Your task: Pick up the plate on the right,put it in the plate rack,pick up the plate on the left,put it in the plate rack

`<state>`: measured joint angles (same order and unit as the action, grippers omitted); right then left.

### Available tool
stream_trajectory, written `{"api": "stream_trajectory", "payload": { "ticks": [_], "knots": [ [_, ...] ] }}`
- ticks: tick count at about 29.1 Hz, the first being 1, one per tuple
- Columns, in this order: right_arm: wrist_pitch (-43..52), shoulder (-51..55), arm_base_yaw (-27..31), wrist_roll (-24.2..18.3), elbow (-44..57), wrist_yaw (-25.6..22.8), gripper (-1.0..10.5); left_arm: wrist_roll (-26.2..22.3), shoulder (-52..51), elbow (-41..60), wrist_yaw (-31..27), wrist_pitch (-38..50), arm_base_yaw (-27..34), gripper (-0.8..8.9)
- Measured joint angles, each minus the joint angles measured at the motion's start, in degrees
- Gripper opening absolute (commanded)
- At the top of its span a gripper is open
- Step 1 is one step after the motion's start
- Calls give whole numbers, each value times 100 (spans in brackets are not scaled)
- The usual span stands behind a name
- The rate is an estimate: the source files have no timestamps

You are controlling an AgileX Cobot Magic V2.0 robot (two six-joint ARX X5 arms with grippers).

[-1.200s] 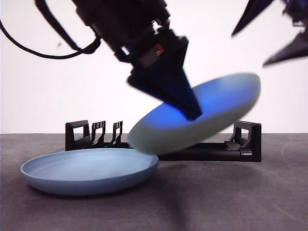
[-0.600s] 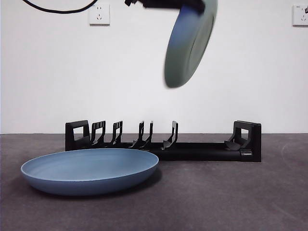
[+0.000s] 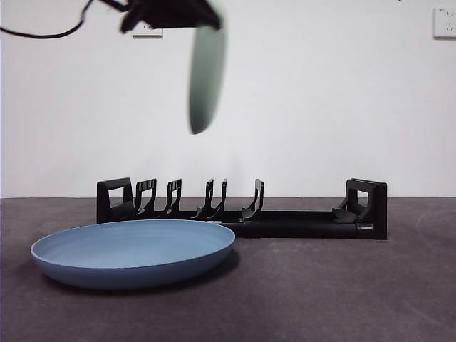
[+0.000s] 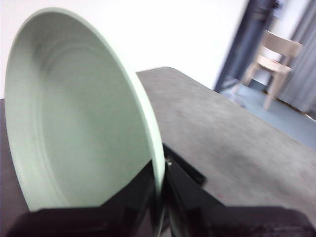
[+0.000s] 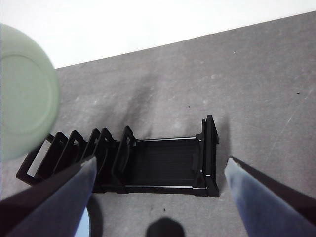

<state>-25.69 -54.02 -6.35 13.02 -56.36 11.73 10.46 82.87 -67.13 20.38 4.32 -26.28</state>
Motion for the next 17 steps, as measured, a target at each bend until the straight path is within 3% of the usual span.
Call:
{"api": "stream_trajectory", "payload": {
  "ticks": [7, 17],
  "knots": [
    [0, 0, 0, -20, 0, -13, 437, 105, 0, 0, 170, -188, 575, -9],
    [0, 0, 0, -24, 0, -168, 437, 118, 236, 0, 210, -363, 603, -9]
  ]
}}
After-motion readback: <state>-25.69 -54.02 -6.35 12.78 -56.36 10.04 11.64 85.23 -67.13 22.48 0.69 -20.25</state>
